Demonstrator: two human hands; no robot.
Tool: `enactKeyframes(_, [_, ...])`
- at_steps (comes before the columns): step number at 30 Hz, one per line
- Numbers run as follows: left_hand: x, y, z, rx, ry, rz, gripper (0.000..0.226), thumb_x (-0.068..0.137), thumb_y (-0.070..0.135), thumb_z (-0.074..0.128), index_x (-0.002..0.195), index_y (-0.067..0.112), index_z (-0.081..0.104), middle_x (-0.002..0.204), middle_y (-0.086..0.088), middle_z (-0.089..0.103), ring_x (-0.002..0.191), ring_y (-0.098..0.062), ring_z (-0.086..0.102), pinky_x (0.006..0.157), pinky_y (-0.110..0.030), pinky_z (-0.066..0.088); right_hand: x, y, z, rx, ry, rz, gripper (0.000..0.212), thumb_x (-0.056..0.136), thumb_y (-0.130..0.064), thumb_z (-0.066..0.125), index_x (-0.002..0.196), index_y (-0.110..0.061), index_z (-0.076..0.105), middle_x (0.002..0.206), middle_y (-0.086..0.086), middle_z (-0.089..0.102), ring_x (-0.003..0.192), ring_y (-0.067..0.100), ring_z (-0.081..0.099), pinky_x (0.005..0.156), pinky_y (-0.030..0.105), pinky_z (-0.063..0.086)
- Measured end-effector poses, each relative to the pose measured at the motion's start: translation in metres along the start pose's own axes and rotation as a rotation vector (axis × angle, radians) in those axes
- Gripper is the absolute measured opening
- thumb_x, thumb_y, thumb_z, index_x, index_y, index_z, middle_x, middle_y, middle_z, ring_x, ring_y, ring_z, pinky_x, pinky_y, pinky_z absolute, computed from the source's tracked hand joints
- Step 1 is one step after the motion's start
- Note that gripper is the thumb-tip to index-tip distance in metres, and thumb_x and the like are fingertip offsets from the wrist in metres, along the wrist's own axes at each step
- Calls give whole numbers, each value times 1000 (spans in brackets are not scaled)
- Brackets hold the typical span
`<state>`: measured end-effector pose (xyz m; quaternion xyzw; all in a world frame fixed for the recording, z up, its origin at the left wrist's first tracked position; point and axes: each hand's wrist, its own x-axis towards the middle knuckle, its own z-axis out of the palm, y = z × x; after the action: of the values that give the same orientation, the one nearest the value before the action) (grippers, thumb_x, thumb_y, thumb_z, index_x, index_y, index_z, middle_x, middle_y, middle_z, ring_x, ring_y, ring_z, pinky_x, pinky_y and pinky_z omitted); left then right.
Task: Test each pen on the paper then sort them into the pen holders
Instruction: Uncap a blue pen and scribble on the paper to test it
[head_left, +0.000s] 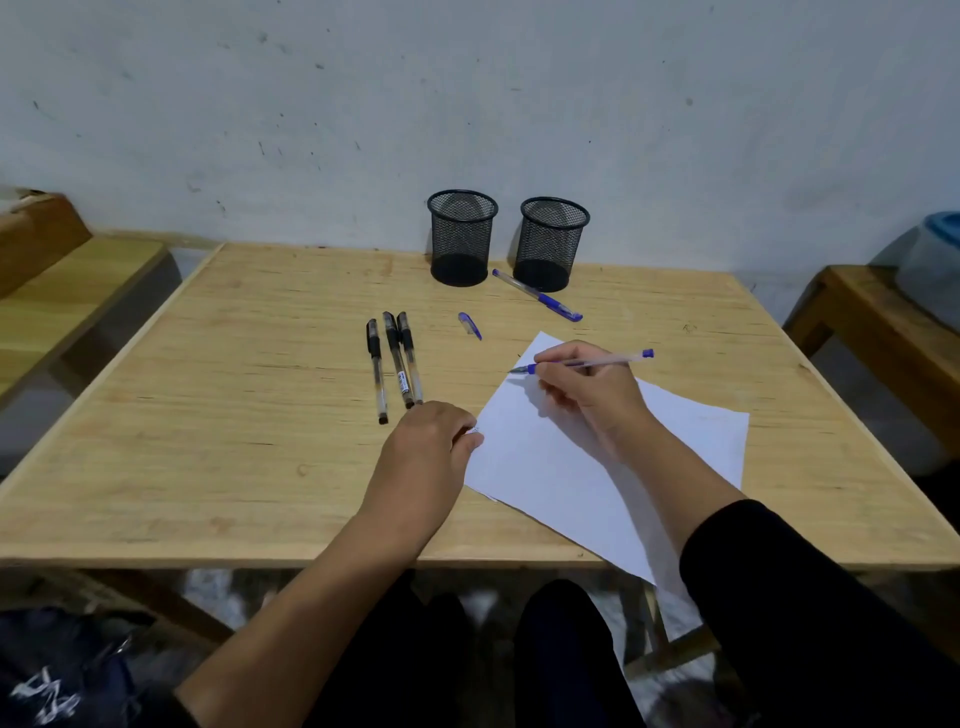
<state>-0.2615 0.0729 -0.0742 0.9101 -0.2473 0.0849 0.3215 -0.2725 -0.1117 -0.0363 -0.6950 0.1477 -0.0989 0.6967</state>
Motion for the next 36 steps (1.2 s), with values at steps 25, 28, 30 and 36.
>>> enactKeyframes(25, [-2, -2, 2, 0, 38, 10, 13, 86, 18, 61, 93, 10, 69, 91, -2, 68, 90, -18, 59, 75, -11, 28, 2, 22, 35, -459, -90, -210, 14, 82, -4, 52, 70, -7, 57, 60, -1, 55, 53, 2, 49, 54, 13, 41])
enactKeyframes(28, [-2, -2, 2, 13, 32, 16, 13, 86, 18, 61, 91, 10, 69, 90, -2, 68, 89, -18, 58, 74, -11, 27, 2, 22, 34, -457, -79, -224, 14, 81, -3, 52, 69, -6, 56, 62, 0, 55, 55, 3, 48, 54, 12, 40])
enactKeyframes(30, [-2, -3, 2, 19, 35, 17, 13, 86, 19, 61, 92, 11, 69, 91, -2, 68, 89, -18, 58, 75, -11, 27, 2, 22, 35, -465, -98, -233, 15, 81, -3, 52, 68, -8, 57, 63, -1, 55, 58, 6, 50, 56, 13, 42])
enactKeyframes(36, [-2, -3, 2, 14, 33, 16, 13, 87, 19, 60, 93, 11, 69, 92, -1, 68, 90, -17, 58, 75, -12, 28, 2, 21, 35, -459, -75, -231, 16, 82, -3, 51, 68, -8, 55, 59, -2, 53, 52, 2, 47, 53, 10, 40])
